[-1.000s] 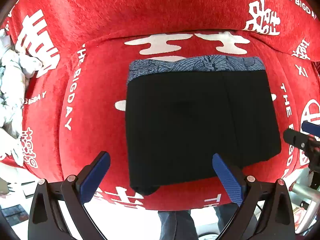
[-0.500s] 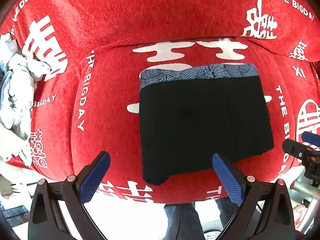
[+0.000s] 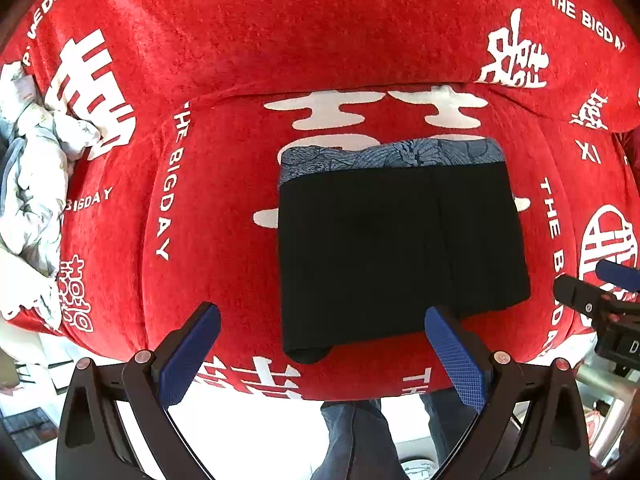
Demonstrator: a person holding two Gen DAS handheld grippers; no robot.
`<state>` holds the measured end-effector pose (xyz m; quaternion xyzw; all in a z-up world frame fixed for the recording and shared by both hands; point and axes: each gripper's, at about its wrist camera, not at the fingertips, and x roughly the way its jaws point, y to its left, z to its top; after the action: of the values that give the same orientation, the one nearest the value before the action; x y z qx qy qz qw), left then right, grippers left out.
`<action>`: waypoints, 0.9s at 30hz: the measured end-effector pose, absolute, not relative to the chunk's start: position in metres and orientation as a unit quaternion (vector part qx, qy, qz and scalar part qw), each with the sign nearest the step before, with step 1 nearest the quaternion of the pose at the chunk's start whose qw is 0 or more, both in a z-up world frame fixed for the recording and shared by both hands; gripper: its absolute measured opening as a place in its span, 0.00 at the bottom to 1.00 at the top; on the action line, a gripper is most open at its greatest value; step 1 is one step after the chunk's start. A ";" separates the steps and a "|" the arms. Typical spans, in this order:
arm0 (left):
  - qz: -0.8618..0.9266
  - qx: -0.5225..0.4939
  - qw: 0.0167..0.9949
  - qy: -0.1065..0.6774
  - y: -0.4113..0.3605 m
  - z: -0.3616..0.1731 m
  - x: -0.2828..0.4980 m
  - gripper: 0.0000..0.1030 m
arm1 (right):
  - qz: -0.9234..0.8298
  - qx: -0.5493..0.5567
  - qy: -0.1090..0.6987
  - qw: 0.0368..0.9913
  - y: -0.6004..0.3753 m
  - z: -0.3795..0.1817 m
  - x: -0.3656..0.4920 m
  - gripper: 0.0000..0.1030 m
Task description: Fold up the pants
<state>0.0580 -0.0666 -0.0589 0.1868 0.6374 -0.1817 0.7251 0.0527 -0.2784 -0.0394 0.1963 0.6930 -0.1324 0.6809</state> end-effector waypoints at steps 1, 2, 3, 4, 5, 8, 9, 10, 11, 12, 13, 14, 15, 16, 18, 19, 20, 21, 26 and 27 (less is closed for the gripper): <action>-0.181 0.185 0.725 0.638 -0.066 -0.059 0.059 0.99 | -0.132 0.196 0.693 0.681 -0.278 -0.039 0.053 0.85; -0.180 0.183 0.725 0.639 -0.065 -0.059 0.059 0.99 | -0.133 0.194 0.694 0.681 -0.277 -0.039 0.053 0.85; -0.179 0.183 0.725 0.640 -0.064 -0.058 0.060 0.99 | -0.133 0.193 0.694 0.681 -0.276 -0.038 0.054 0.85; -0.178 0.182 0.725 0.640 -0.063 -0.058 0.060 0.99 | -0.132 0.191 0.695 0.681 -0.276 -0.037 0.055 0.85; -0.178 0.182 0.725 0.640 -0.063 -0.058 0.060 0.99 | -0.133 0.188 0.695 0.682 -0.275 -0.037 0.055 0.85; -0.178 0.182 0.726 0.639 -0.062 -0.056 0.061 0.99 | -0.133 0.184 0.695 0.683 -0.274 -0.035 0.057 0.85; -0.179 0.181 0.727 0.638 -0.062 -0.055 0.061 0.99 | -0.134 0.183 0.695 0.683 -0.274 -0.035 0.057 0.85; -0.179 0.181 0.727 0.638 -0.062 -0.055 0.061 0.99 | -0.134 0.181 0.695 0.682 -0.273 -0.035 0.057 0.85; -0.179 0.180 0.727 0.638 -0.062 -0.054 0.061 0.99 | -0.135 0.180 0.696 0.682 -0.273 -0.034 0.058 0.85; -0.180 0.180 0.727 0.638 -0.062 -0.054 0.061 0.99 | -0.136 0.177 0.696 0.682 -0.273 -0.034 0.058 0.85; -0.180 0.180 0.727 0.638 -0.062 -0.054 0.061 0.99 | -0.136 0.176 0.696 0.682 -0.273 -0.034 0.058 0.85; -0.180 0.180 0.727 0.638 -0.062 -0.054 0.061 0.99 | -0.135 0.175 0.696 0.683 -0.273 -0.033 0.059 0.85; -0.180 0.181 0.727 0.637 -0.062 -0.053 0.061 0.99 | -0.135 0.175 0.695 0.684 -0.273 -0.032 0.059 0.85; -0.181 0.181 0.727 0.637 -0.062 -0.053 0.061 0.99 | -0.135 0.174 0.695 0.685 -0.273 -0.032 0.059 0.85; -0.182 0.182 0.727 0.636 -0.063 -0.052 0.060 0.99 | -0.135 0.172 0.694 0.686 -0.273 -0.031 0.059 0.85; -0.182 0.182 0.727 0.636 -0.064 -0.051 0.060 0.99 | -0.135 0.172 0.694 0.686 -0.273 -0.031 0.059 0.85; -0.183 0.182 0.727 0.636 -0.064 -0.051 0.060 0.99 | -0.136 0.171 0.693 0.687 -0.273 -0.031 0.059 0.85; -0.184 0.182 0.727 0.636 -0.065 -0.050 0.059 0.99 | -0.136 0.172 0.693 0.687 -0.273 -0.031 0.059 0.85; -0.186 0.183 0.726 0.637 -0.066 -0.050 0.058 0.99 | -0.135 0.171 0.693 0.687 -0.273 -0.030 0.059 0.85; -0.186 0.183 0.725 0.637 -0.066 -0.050 0.058 0.99 | -0.135 0.171 0.694 0.687 -0.272 -0.030 0.059 0.85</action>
<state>0.0578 -0.0660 -0.0504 0.1831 0.6372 -0.1863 0.7251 0.0589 -0.2723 -0.0300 0.1705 0.6938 -0.1350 0.6866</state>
